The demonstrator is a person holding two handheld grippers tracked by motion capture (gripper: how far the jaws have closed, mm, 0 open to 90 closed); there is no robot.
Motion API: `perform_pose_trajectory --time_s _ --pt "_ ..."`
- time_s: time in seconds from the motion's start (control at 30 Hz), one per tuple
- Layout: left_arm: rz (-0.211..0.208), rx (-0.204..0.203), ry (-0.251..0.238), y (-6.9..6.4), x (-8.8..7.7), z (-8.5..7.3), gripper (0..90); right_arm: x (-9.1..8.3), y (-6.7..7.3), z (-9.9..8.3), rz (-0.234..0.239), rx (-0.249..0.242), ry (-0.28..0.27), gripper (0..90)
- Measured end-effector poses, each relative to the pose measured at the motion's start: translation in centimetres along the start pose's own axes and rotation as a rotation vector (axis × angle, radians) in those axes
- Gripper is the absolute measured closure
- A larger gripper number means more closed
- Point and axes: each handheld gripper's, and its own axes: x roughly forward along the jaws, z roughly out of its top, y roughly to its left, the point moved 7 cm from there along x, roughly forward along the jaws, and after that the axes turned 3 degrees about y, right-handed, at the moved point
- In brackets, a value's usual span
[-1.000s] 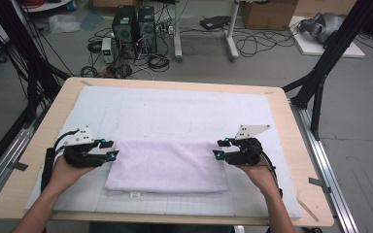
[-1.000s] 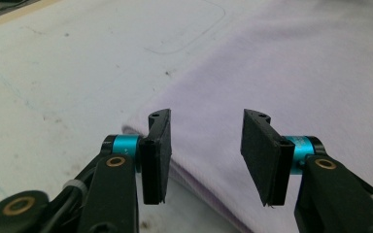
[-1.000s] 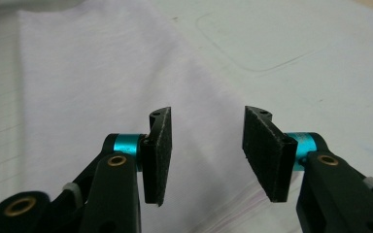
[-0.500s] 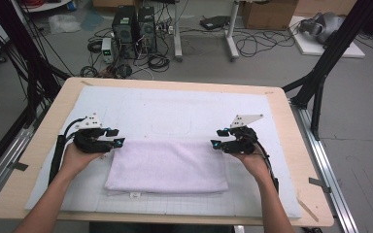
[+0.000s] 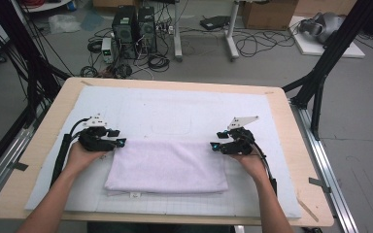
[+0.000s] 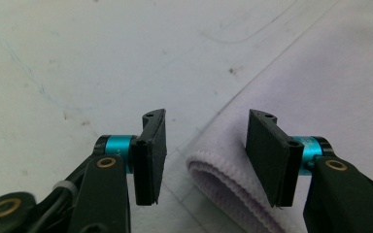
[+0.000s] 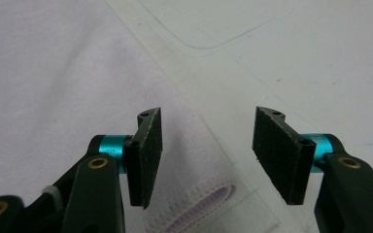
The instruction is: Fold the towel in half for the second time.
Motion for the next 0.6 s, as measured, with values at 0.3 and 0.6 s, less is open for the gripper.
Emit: perform_pose_trajectory --time_s 0.3,0.6 --pt "-0.053 -0.008 0.046 -0.3 0.8 -0.8 62.0 1.5 0.2 -1.4 0.062 0.025 0.082 49.7" --pt "0.020 0.070 0.033 -0.9 0.3 -0.2 81.5 1.0 1.3 -0.8 0.095 -0.024 0.096 80.3"
